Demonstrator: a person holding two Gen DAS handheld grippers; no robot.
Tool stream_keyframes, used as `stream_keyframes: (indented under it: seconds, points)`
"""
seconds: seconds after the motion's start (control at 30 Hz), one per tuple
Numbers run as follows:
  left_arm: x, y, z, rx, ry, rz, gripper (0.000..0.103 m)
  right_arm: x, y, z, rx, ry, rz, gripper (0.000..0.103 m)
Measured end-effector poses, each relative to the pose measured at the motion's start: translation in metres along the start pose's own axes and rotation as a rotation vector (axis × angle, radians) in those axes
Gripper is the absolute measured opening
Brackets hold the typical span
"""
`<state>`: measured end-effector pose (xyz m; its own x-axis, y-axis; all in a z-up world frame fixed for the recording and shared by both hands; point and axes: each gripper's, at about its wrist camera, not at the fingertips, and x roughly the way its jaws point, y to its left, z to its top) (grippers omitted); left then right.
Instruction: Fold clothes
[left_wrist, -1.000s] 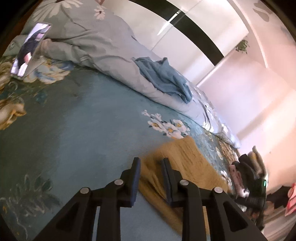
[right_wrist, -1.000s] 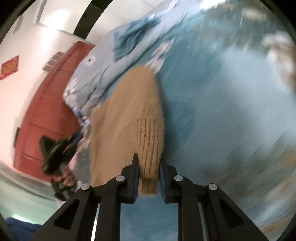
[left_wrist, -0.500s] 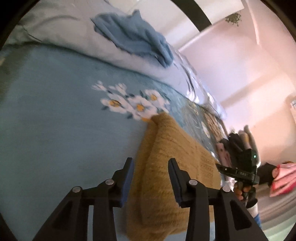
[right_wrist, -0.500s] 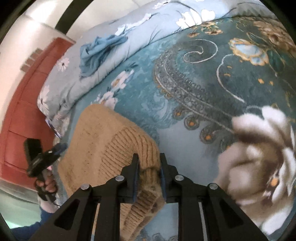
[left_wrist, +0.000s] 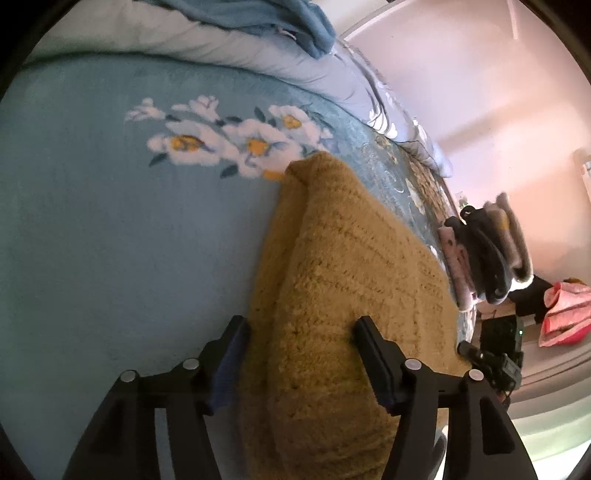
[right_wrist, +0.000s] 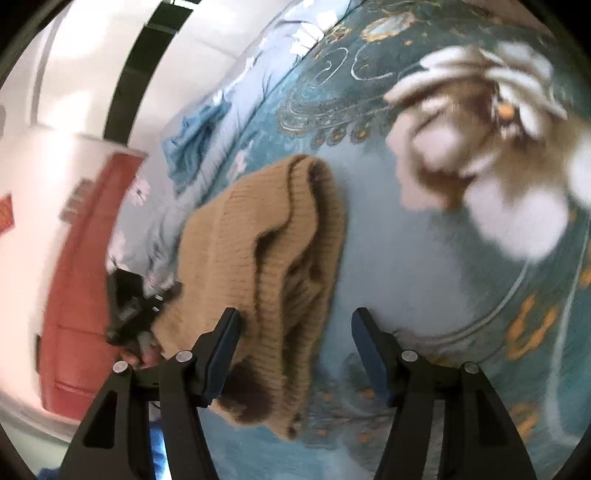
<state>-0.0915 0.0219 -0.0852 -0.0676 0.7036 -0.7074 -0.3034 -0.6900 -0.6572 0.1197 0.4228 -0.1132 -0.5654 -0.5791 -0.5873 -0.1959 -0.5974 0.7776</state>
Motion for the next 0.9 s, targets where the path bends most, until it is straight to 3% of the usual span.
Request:
stream_keyframes:
  seconds: [0.3, 0.47, 0.73, 0.9]
  points:
    - [-0.001, -0.004, -0.014, -0.027, -0.054, -0.016, 0.065, 0.019, 0.017, -0.006, 0.002, -0.030, -0.038, 0.066]
    - [-0.008, -0.007, -0.027, -0.056, -0.100, -0.035, 0.054, 0.014, 0.014, -0.004, 0.003, -0.038, -0.023, 0.039]
    - [-0.012, -0.020, -0.059, -0.093, -0.113, -0.097, 0.049, -0.002, 0.021, 0.035, -0.095, 0.015, -0.042, 0.020]
    - [-0.014, -0.018, -0.065, -0.108, -0.130, -0.092, 0.049, -0.007, 0.016, 0.050, -0.114, 0.035, -0.055, 0.017]
